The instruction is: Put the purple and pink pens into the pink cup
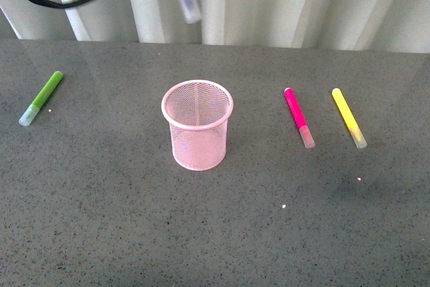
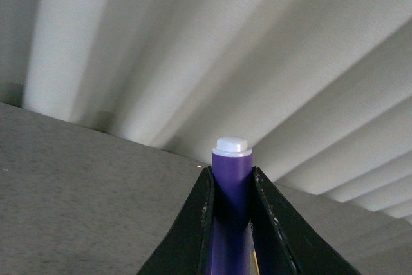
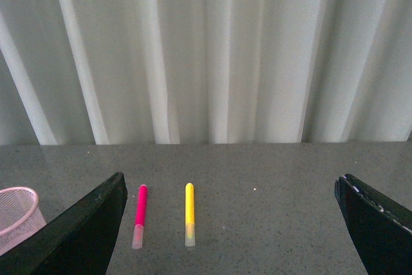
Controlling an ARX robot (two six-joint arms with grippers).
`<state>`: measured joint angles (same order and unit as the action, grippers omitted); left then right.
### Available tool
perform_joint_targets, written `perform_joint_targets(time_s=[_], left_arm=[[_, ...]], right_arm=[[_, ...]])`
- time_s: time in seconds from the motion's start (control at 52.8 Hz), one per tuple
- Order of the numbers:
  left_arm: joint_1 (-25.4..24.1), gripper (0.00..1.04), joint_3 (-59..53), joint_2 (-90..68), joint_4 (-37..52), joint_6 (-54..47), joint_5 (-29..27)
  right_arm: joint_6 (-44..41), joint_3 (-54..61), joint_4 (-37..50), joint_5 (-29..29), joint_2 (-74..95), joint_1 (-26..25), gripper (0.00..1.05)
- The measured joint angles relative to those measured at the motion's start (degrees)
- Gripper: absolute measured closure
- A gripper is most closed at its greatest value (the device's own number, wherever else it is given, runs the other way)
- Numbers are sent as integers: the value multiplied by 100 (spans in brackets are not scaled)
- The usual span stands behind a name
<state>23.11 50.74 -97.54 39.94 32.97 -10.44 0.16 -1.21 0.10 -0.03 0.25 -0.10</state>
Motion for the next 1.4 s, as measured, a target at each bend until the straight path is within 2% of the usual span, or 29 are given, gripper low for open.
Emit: perform_joint_targets(time_s=[0.038, 0.133, 0.398, 0.739, 1.307, 1.326, 1.402], left_arm=[[205, 92, -50, -138, 304, 66, -92], [348, 92, -74, -407, 774, 103, -164], [173, 92, -225, -1156, 1611, 105, -50], [-42, 92, -269, -1784, 2245, 166, -11], [39, 92, -745, -2037, 2953, 243, 140], [46, 90, -748, -2046, 2962, 243, 138], [57, 73, -793, -2085, 3047, 195, 151]], right_arm=[[0, 0, 0, 0, 0, 0, 7], [0, 0, 0, 0, 0, 0, 7], [0, 0, 0, 0, 0, 0, 7], [0, 0, 0, 0, 0, 0, 7], [0, 0, 0, 0, 0, 0, 7], [0, 0, 0, 0, 0, 0, 7], [0, 0, 0, 0, 0, 0, 7]])
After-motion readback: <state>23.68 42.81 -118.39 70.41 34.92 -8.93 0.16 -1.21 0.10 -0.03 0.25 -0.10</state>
